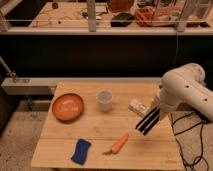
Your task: Place the eraser in the ceramic cup
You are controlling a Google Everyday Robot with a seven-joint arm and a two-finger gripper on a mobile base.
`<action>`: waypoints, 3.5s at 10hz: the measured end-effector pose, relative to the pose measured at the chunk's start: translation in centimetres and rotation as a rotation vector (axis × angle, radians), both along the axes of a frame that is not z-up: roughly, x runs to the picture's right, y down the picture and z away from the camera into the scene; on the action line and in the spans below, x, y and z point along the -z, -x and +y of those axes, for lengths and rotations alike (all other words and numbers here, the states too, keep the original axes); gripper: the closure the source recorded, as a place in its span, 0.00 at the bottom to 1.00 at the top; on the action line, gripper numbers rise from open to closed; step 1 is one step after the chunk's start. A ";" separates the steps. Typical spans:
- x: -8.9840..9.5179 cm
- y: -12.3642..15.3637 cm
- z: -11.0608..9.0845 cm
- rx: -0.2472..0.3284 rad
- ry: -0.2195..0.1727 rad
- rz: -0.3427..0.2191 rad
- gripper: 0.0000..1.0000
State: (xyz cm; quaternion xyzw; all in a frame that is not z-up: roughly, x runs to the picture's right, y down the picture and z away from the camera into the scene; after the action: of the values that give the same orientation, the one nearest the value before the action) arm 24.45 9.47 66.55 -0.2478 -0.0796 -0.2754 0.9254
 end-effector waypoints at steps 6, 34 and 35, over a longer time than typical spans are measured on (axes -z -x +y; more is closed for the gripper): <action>-0.8 2.0 -4.1 0.032 -0.060 -0.009 0.97; -9.1 12.5 -11.9 0.162 -0.150 -0.169 0.97; -9.5 12.9 -12.0 0.166 -0.148 -0.175 0.97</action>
State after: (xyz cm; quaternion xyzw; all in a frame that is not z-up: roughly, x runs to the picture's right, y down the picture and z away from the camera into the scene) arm 11.50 -2.50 76.04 -0.1597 -0.1190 -0.3765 0.9048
